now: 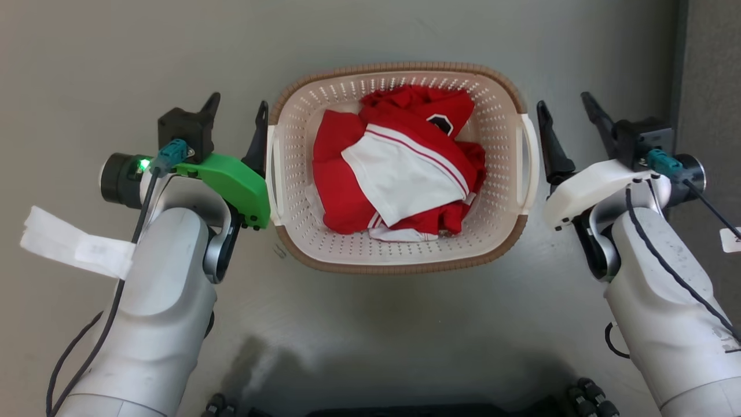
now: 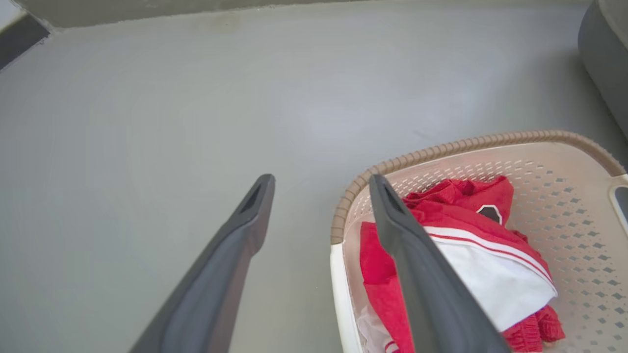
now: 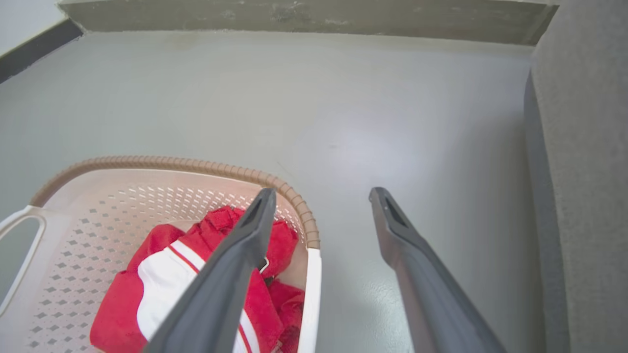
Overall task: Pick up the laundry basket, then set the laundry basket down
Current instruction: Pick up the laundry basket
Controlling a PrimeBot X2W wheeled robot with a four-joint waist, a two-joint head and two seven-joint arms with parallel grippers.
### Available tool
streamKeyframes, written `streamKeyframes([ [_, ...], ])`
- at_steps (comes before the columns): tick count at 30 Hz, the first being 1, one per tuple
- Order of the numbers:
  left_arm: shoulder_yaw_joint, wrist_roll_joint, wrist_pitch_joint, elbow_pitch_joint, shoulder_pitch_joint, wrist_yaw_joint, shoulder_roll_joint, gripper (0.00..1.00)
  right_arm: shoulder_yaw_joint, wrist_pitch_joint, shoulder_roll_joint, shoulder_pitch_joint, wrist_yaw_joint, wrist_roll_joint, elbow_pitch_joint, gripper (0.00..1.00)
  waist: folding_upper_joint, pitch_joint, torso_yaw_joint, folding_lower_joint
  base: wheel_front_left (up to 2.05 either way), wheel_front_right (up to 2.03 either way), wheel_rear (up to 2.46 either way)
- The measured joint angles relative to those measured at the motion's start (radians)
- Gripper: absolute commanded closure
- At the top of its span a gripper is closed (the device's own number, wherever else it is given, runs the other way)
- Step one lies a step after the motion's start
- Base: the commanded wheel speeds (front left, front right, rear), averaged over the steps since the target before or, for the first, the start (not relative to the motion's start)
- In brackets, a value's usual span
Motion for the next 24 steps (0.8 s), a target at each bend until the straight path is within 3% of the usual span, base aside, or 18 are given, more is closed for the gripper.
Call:
streamKeyframes([
  [5, -0.026, 0.000, 0.000, 0.078, -0.019, -0.029, -0.005, 0.00, 0.033, 0.000, 0.009, -0.015, 0.013, -0.011, 0.075, 0.00, 0.0000, 0.052, -0.006, 0.0000, 0.00, 0.00, 0.00],
  [24, -0.044, -0.040, 0.000, 0.311, -0.100, -0.065, -0.019, 0.00, 0.068, 0.000, 0.059, -0.114, 0.021, -0.007, 0.265, 0.00, 0.0000, 0.173, -0.034, -0.0001, 0.00, 0.00, 0.00],
])
